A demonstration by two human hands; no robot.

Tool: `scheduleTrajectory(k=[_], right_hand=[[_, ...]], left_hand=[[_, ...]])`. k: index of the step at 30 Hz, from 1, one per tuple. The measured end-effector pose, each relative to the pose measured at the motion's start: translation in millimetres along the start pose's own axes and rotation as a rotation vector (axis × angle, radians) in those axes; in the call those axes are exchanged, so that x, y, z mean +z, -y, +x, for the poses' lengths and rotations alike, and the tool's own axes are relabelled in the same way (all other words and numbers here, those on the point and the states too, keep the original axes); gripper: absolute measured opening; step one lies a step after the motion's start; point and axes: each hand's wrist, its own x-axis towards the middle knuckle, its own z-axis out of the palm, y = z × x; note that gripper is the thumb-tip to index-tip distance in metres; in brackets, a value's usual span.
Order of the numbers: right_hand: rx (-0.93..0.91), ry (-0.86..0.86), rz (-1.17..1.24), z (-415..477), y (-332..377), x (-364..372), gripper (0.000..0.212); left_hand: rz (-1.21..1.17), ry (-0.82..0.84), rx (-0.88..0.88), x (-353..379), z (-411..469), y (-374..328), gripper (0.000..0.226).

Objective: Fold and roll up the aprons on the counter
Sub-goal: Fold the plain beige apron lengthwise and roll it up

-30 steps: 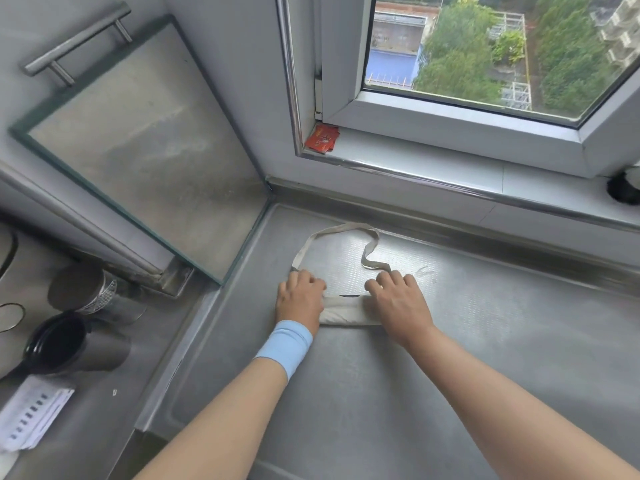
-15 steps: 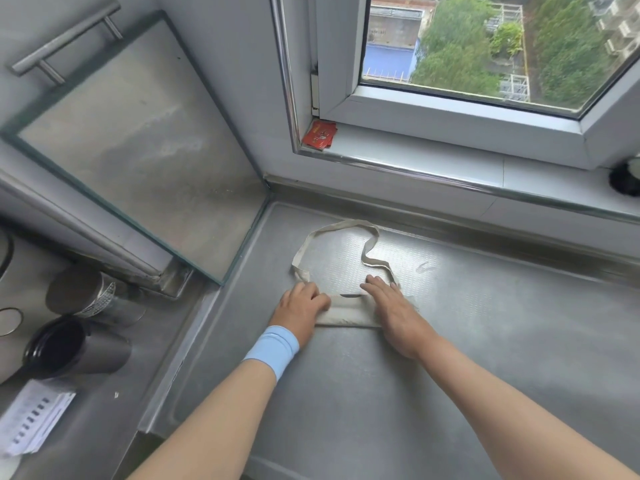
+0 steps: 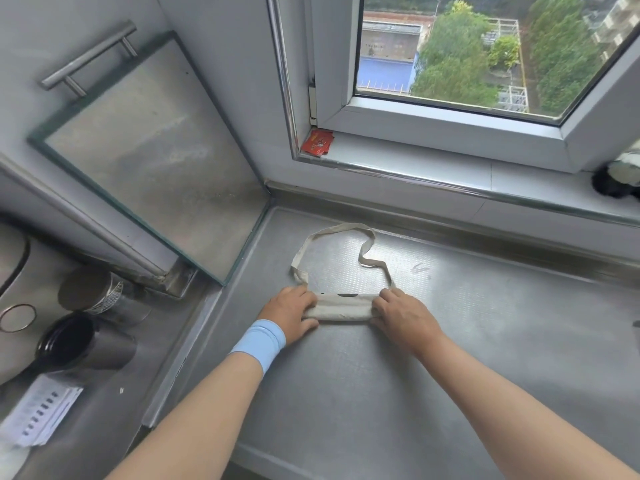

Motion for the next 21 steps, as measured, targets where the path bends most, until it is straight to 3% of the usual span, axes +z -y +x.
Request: scheduleTrajectory(k=[3,7,15,19,21], right_hand=[[0.083,-0.042,0.008,5.7,3.7,-3.6,0.021],[0.198,0.095,-0.004,19.5,1.4,-16.4,0.026],[0.261,0.115,0.083,38.3,-3.3,-17.6,0.025],[0.189,-0.007,-0.048,40.8,-3.9,-12.0,0.023],[0.130,-0.047,-0.038,43.8,-1.5,-12.4,0.030]], left_hand=[[-0.056,0.009,-0.054,-8.4,6.3,-0.2,0.027],[-0.144,0.020,-0.192,-14.9,16.5,-1.9,0.021],[-0.356,-0.021,-0.250,-4.3,28.9,4.8,0.015],[-0.139,-0.110,-0.216,-3.0,35.6,-3.4,0.016],[-0.057,-0.158,-0.063,-6.2,35.6,-20.1,0.032]])
